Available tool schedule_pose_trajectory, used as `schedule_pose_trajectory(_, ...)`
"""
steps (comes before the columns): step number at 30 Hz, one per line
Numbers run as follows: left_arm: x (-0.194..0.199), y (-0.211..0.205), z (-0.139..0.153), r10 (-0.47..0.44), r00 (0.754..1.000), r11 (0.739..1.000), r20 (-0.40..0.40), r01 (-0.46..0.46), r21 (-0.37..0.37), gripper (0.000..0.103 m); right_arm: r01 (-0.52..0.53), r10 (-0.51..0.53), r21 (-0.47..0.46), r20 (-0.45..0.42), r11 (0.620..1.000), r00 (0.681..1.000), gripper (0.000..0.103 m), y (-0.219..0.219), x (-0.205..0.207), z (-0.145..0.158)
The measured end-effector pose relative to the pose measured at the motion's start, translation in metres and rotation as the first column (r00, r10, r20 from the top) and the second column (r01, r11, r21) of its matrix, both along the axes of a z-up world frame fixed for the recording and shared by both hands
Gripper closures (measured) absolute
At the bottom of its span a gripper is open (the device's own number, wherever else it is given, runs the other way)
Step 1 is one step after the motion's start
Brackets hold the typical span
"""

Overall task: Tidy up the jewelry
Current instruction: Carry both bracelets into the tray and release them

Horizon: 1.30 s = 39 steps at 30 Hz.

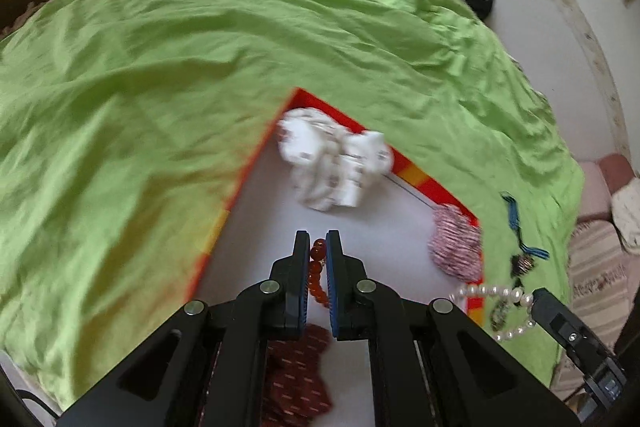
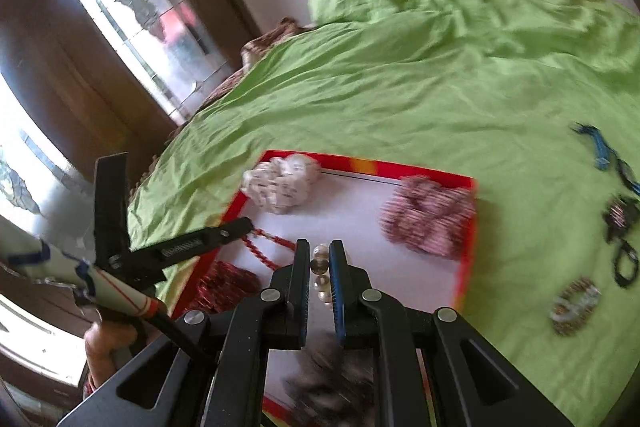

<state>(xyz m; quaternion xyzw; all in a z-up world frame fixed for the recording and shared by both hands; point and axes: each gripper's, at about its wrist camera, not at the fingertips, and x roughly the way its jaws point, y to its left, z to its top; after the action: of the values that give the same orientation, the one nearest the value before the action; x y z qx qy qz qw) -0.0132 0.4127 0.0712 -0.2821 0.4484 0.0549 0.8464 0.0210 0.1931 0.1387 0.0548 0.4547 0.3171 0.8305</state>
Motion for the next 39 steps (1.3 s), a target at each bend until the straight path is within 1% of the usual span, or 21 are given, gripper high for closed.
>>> schedule_pose_trajectory(2,0.001,0.005,0.0,0.032,1.0,0.999,-0.001,-0.032,0.043,0.096,-0.024,0.024,0.011,-0.005,1.0,1.0,0.092,0.018,0.007,-0.003)
schedule_pose_trajectory(4,0.002,0.01,0.0,0.068,0.998,0.993,-0.007,-0.067,0.095,0.096,-0.032,0.032,0.001,-0.018,0.999,0.999,0.092,0.032,0.015,-0.013)
schedule_pose_trajectory(5,0.004,0.012,0.0,0.08,0.997,0.991,-0.01,-0.078,0.108,0.096,-0.029,0.029,-0.009,-0.031,1.0,0.999,0.092,0.038,0.021,-0.02)
schedule_pose_trajectory(7,0.006,0.015,-0.003,0.078,0.997,0.992,-0.011,-0.077,0.097,0.096,-0.017,0.015,-0.02,-0.08,1.0,0.997,0.092,0.044,0.031,-0.038)
schedule_pose_trajectory(9,0.007,0.014,-0.003,0.076,0.997,0.991,-0.012,-0.075,0.107,0.096,0.003,-0.007,-0.042,-0.099,0.999,0.995,0.092,0.045,0.04,-0.051)
schedule_pose_trajectory(13,0.011,0.011,-0.003,0.071,0.997,0.988,-0.009,-0.069,0.137,0.095,0.028,-0.035,-0.098,-0.064,0.995,0.997,0.092,0.046,0.054,-0.056)
schedule_pose_trajectory(18,0.015,0.01,-0.007,0.069,0.997,0.99,-0.019,-0.066,0.124,0.095,0.06,-0.065,-0.125,-0.036,0.99,0.997,0.092,0.047,0.071,-0.053)
schedule_pose_trajectory(22,0.016,0.009,-0.006,0.067,0.998,0.99,-0.018,-0.064,0.127,0.096,0.086,-0.088,-0.144,-0.006,0.986,0.996,0.092,0.047,0.073,-0.051)
schedule_pose_trajectory(23,0.015,0.009,-0.006,0.069,0.997,0.989,-0.015,-0.067,0.129,0.095,0.097,-0.099,-0.139,-0.005,0.985,0.995,0.089,0.045,0.073,-0.051)
schedule_pose_trajectory(24,0.015,0.009,-0.005,0.071,0.997,0.989,-0.012,-0.069,0.129,0.095,0.102,-0.105,-0.128,-0.017,0.987,0.994,0.077,0.043,0.073,-0.05)
schedule_pose_trajectory(25,0.014,0.009,-0.005,0.071,0.997,0.99,-0.011,-0.069,0.126,0.095,0.104,-0.108,-0.116,-0.029,0.988,0.994,0.069,0.041,0.073,-0.048)
schedule_pose_trajectory(26,0.014,0.01,-0.004,0.069,0.998,0.99,-0.006,-0.068,0.12,0.093,0.109,-0.113,-0.102,-0.037,0.989,0.993,0.055,0.038,0.072,-0.046)
schedule_pose_trajectory(27,0.012,0.01,-0.002,0.068,0.998,0.991,0.001,-0.068,0.115,0.088,0.118,-0.121,-0.086,-0.03,0.989,0.992,0.051,0.033,0.07,-0.04)
schedule_pose_trajectory(28,0.01,0.01,0.0,0.067,0.998,0.991,0.008,-0.068,0.112,0.083,0.12,-0.122,-0.079,-0.021,0.99,0.992,0.051,0.031,0.067,-0.035)
schedule_pose_trajectory(29,0.007,0.009,0.003,0.064,0.998,0.992,0.023,-0.066,0.105,0.076,0.111,-0.113,-0.08,-0.01,0.991,0.994,0.051,0.028,0.062,-0.029)
schedule_pose_trajectory(30,0.005,0.009,0.006,0.061,0.998,0.993,0.034,-0.064,0.1,0.072,0.101,-0.101,-0.09,-0.004,0.991,0.995,0.051,0.026,0.058,-0.026)
schedule_pose_trajectory(32,-0.003,0.006,0.014,0.054,0.996,0.993,0.065,-0.06,0.099,0.07,0.07,-0.069,-0.135,0.008,0.988,0.998,0.052,0.021,0.046,-0.022)
schedule_pose_trajectory(35,-0.01,0.002,0.025,0.039,0.994,0.993,0.106,-0.05,0.103,0.07,0.005,-0.008,-0.238,-0.014,0.971,1.0,0.052,0.018,0.025,-0.033)
schedule_pose_trajectory(38,-0.018,-0.005,0.035,0.029,0.988,0.991,0.15,-0.048,0.126,0.067,-0.025,0.008,-0.31,-0.054,0.95,0.998,0.068,0.012,0.007,-0.054)
schedule_pose_trajectory(39,-0.019,-0.006,0.037,0.029,0.987,0.989,0.156,-0.05,0.136,0.065,-0.031,0.006,-0.324,-0.077,0.945,0.997,0.071,0.008,0.002,-0.061)
